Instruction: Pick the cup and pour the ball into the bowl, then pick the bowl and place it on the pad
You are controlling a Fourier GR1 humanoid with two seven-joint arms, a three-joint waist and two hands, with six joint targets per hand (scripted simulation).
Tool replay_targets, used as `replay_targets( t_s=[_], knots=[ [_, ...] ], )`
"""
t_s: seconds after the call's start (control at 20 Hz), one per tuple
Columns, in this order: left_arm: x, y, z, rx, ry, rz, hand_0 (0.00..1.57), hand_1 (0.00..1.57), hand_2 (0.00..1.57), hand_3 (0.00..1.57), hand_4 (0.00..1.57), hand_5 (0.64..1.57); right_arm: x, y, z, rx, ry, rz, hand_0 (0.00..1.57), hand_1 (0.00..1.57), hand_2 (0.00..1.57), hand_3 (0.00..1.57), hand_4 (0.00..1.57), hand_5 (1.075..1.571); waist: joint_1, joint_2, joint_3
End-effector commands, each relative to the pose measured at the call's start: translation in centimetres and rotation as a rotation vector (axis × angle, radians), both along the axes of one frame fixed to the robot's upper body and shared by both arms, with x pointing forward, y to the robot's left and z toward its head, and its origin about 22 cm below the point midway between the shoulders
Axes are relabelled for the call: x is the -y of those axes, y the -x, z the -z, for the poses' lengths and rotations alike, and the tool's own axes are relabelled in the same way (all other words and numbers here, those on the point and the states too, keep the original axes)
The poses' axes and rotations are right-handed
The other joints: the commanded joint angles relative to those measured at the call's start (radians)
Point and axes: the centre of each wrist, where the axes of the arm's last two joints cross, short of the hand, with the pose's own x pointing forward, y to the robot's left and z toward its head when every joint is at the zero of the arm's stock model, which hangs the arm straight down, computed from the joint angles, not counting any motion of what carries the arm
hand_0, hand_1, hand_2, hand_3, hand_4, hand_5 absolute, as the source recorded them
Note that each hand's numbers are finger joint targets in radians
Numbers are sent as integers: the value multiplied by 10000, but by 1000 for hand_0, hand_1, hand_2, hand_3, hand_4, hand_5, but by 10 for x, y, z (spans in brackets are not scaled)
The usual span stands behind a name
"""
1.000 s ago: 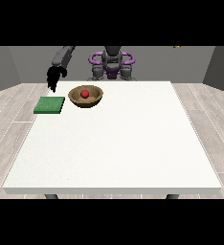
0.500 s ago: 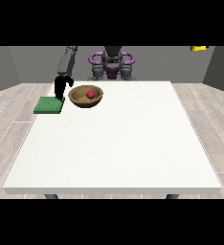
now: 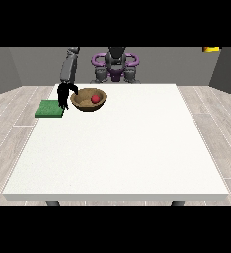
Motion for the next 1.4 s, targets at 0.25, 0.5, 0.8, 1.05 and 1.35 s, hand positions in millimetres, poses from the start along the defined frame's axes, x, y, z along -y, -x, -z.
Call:
replay_targets(
  t_s=[0.25, 0.5, 0.8, 1.05, 1.35],
  knots=[
    [-13, 13, -27, 570, -109, 64, 0, 0, 0, 0, 1017, 1538, -4, 8, 17, 142, -37, 234, 0, 0, 0, 0, 458, 1547, 284, 699, 112],
    [-9, 12, -18, 83, -284, 178, 0, 0, 0, 0, 1022, 1541, -29, -8, 8, -259, -2, 211, 0, 0, 0, 0, 475, 1549, 378, 67, 104],
    [-21, 19, -39, 1001, -41, 410, 0, 0, 0, 0, 1018, 1533, 3, 28, 30, -2374, 741, 1930, 1482, 1482, 1571, 449, 621, 1491, 658, 1017, 112],
    [-29, 23, -40, 1335, 62, 717, 0, 0, 0, 0, 1071, 1523, 26, 38, 18, -2535, 2567, 2676, 1571, 1571, 1571, 1566, 903, 1495, 1004, 1446, 84],
    [-39, 25, -34, 1046, 264, 430, 0, 0, 0, 0, 1170, 1531, 37, 37, -3, -2890, 3727, 2535, 1571, 1571, 1571, 1242, 1001, 1546, 542, 881, 68]
  ],
)
